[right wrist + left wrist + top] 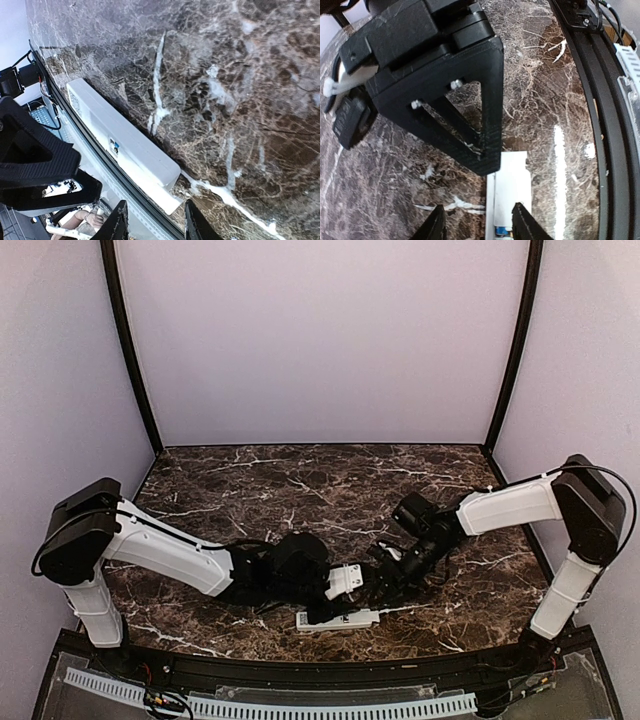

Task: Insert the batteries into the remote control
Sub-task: Load the battery cover onto the remote control without the battery cover.

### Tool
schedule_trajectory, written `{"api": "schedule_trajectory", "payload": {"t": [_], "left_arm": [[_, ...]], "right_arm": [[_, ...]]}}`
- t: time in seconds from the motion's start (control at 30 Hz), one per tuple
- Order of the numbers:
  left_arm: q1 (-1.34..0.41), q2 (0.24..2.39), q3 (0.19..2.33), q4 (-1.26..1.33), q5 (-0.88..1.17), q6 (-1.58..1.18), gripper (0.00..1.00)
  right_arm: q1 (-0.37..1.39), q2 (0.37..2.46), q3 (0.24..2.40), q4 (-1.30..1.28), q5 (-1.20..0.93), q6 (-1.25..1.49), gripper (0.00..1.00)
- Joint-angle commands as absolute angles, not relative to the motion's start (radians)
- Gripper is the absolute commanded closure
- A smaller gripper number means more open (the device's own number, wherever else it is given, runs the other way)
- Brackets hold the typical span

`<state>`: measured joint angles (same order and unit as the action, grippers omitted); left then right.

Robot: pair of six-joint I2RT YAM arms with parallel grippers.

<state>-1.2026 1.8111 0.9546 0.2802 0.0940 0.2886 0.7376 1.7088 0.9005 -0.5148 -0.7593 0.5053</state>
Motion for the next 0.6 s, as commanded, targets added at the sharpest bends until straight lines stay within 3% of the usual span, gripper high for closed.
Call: {"api": "schedule_trajectory", "payload": {"t": [0.0,0.17,0.57], "left_arm": [[-1.206,1.778,0.966,0.203,0.170,0.305,0.52],[-1.205,1.795,0.958,0.177,0.201,0.307,0.41],[-1.197,1.762,0.897,0.160,0.213,0.289,0.40]], "right_arm": [[0.722,1.674,0.867,-0.525,-0.746,0.498,0.64],[0.722,1.665,0.829,-0.487,-0.763,0.526,0.65],[0.726,1.667,0.775,-0.396,-0.818,0.582,0.74]]}}
